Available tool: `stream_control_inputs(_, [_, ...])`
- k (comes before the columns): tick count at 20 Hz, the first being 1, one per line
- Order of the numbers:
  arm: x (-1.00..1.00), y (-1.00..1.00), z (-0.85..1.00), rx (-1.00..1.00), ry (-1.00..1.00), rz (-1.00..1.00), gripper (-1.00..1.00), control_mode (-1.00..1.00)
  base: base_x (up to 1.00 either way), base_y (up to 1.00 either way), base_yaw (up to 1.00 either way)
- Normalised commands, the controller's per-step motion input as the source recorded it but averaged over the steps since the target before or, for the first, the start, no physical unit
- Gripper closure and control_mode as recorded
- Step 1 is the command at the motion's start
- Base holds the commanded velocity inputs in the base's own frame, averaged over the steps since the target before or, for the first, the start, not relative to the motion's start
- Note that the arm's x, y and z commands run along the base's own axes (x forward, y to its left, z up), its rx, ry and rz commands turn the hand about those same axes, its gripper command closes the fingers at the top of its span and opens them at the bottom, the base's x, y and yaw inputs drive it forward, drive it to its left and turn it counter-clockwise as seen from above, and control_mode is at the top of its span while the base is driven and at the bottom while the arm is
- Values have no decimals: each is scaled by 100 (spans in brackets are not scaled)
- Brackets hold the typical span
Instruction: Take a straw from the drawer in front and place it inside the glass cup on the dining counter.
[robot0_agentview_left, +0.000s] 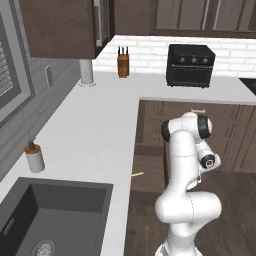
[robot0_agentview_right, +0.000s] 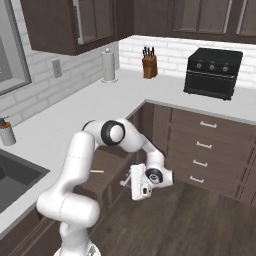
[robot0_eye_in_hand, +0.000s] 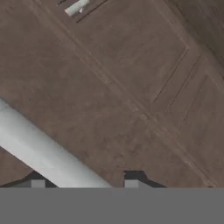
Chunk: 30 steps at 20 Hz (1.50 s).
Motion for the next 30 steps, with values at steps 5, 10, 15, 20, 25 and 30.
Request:
stream_control_inputs(5, [-81,-49,-54,-95,61,-4,100,-100,0,0,0])
stream_control_inputs(10, [-85,-60,-64,-93,57,-3,100,-100,0,0,0])
stream_control_inputs(15, [-45,3,10,-74,31,-7,100,-100,0,0,0])
stream_control_inputs(20, [-45,22,96,-49,0,-15,-100,-100,0,0,0])
stream_control_inputs(25, [-54,15,100,-37,-19,-10,-100,-100,0,0,0])
stream_control_inputs(30, [-8,91,100,-23,-50,5,-100,-100,0,0,0])
